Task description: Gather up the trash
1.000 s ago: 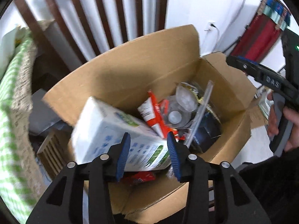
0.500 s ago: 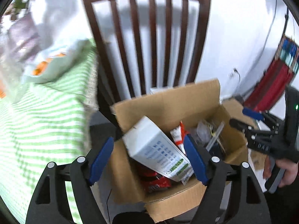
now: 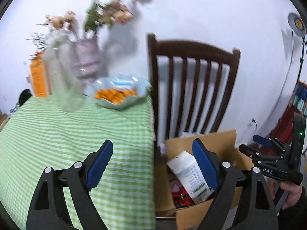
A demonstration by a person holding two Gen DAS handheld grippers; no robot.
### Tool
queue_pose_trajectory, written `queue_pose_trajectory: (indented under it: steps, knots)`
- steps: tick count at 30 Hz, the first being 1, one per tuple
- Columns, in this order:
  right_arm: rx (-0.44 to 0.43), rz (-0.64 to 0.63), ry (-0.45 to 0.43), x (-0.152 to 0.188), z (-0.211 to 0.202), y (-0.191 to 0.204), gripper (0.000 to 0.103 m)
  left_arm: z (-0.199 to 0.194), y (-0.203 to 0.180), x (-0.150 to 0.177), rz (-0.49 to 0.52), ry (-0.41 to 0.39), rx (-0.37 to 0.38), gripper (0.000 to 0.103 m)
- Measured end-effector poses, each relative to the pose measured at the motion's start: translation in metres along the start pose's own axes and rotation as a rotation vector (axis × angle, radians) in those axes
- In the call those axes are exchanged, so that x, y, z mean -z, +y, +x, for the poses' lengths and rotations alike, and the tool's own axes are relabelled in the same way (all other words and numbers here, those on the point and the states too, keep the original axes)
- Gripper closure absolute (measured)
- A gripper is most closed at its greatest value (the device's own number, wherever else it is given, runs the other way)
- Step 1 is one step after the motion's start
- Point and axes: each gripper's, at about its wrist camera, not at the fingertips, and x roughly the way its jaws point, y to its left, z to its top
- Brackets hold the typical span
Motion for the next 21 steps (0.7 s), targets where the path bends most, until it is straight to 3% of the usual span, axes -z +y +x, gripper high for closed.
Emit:
queue_pose_trajectory:
  steps: [11,21]
  knots:
    - [-0.173,-0.162,-0.115,-0.032,-0.024,0.123,0.028,-0.101,0.092,0.015,-0.164,-0.194,-0.181,0.019]
    - [-0.367,-0.281,-0.178,-0.024,-0.059,0.226,0.024,-0.189,0.142,0.049,-0.222,-0.308,-0.389,0.012]
